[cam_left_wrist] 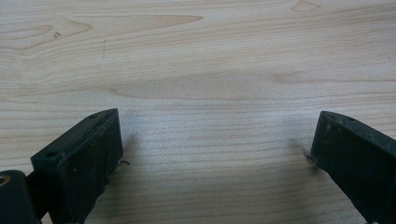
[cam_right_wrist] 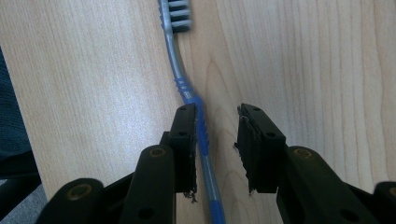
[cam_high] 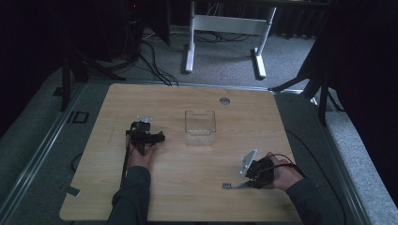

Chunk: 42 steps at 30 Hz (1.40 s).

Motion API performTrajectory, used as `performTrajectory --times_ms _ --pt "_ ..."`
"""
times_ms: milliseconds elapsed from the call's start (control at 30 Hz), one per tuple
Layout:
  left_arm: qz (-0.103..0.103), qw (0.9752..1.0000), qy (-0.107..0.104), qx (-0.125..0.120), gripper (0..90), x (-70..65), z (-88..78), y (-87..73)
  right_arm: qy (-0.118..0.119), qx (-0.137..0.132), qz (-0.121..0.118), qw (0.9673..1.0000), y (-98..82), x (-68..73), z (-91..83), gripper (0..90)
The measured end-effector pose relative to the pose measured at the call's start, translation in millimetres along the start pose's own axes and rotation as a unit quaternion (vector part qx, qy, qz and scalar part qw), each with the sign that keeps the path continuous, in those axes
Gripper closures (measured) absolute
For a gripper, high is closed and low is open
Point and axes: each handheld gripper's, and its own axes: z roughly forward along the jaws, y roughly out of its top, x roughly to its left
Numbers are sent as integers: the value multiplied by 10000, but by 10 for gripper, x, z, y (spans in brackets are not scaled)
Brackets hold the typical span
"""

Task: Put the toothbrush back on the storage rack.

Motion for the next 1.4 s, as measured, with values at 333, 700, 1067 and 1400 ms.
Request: performTrajectory --times_ms 333,700,1067,1400 --pt "0 10000 1 1 25 0 0 0 52 65 -49 10000 15 12 26 671" --pt "0 10000 0 1 24 0 0 0 74 212 -108 9997 29 13 61 675" --pt "-1 10000 1 0 25 0 0 0 138 298 -147 9994 31 22 96 683" --pt "-1 10000 1 0 25 0 0 0 203 374 -166 9990 21 25 120 688"
